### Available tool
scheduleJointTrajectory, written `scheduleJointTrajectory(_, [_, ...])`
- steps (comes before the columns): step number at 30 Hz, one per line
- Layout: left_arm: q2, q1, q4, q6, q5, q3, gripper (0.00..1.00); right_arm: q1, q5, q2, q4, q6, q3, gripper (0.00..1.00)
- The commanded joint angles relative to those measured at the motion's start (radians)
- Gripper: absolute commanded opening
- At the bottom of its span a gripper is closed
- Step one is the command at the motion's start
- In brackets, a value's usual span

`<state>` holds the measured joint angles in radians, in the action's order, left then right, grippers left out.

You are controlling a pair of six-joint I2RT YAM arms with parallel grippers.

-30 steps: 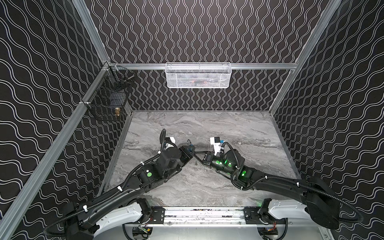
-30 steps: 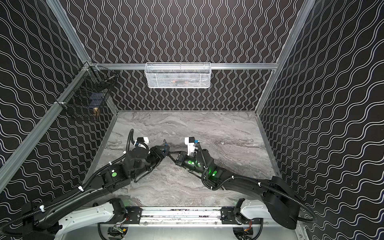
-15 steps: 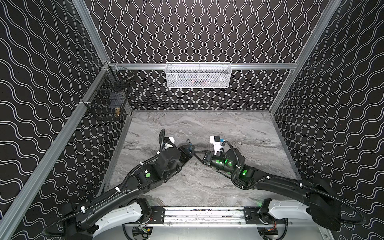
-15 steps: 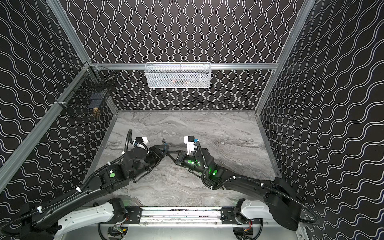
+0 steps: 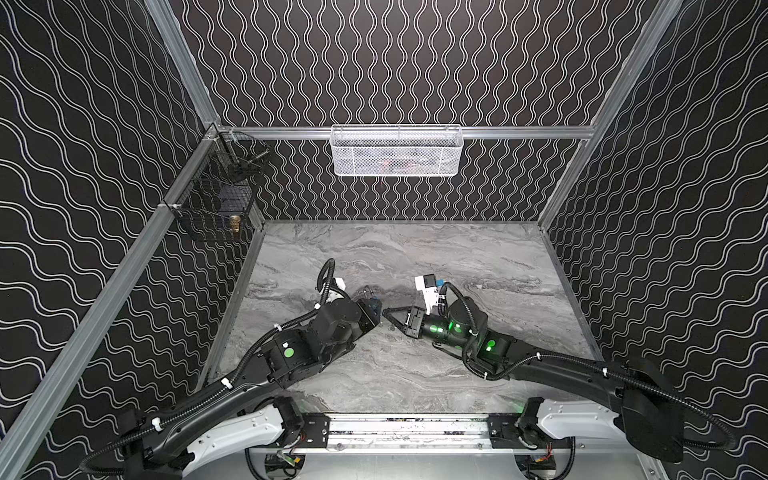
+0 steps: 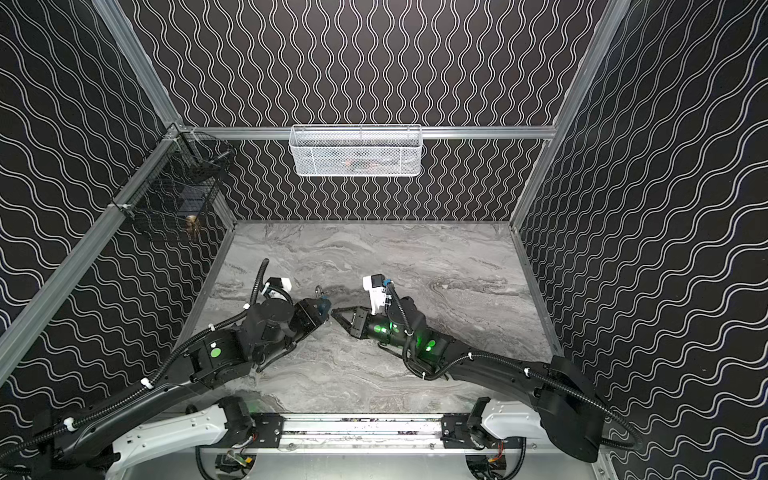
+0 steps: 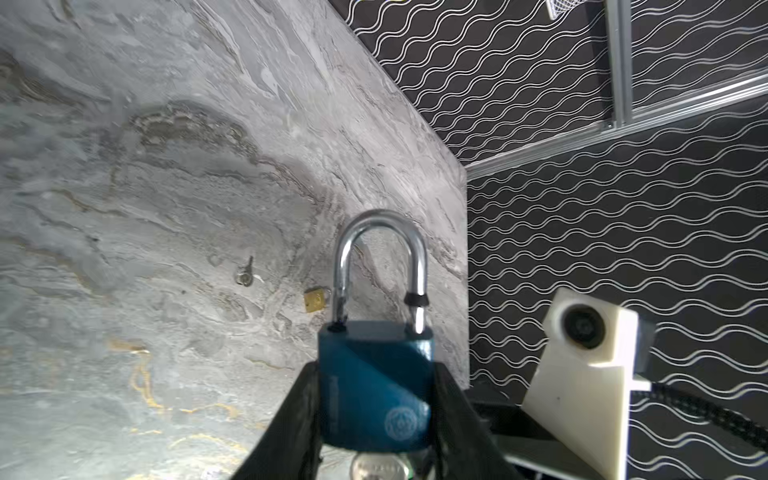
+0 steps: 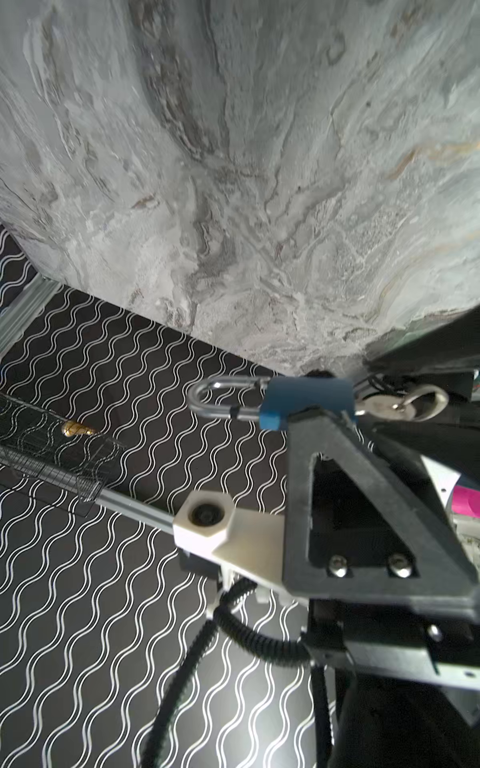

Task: Unlock with the key
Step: 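Open the right gripper off the key and draw it back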

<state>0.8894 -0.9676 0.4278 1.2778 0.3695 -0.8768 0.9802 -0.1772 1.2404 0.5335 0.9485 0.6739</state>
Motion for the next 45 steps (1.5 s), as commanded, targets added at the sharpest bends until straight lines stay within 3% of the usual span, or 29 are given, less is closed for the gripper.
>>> scheduleJointTrajectory(1, [-0.009,0.0,0.01,-0.083,0.064,-0.02,0.0,0.0,0.005,-0.014,-0.026,-0.048,0.008,0.27])
scheduleJointTrajectory(8, [-0.056,0.0,0.043,-0.428,0.162,-0.003,0.0,-0.01,0.017,-0.08,-0.238,-0.18,0.056,0.5])
scheduleJointTrajectory(17, [-0.174,0.0,-0.32,-0.966,0.087,0.247,0.0,-0.08,-0.077,-0.098,-0.535,-0.364,0.175,0.67])
scheduleJointTrajectory(24, [-0.235,0.0,-0.531,-1.201,0.009,0.391,0.0,-0.089,-0.1,-0.039,-0.713,-0.474,0.314,0.73])
scheduleJointTrajectory(27, [-0.247,0.0,-0.572,-1.243,-0.005,0.426,0.0,-0.086,-0.125,0.017,-0.763,-0.501,0.41,0.75])
scheduleJointTrajectory(32, [-0.282,0.0,-0.601,-1.25,0.001,0.47,0.0,-0.086,-0.039,0.123,-0.882,-0.539,0.556,0.77])
scheduleJointTrajectory(45, [-0.331,0.0,-0.579,-1.245,0.013,0.504,0.0,-0.067,0.021,0.32,-1.06,-0.611,0.831,0.8])
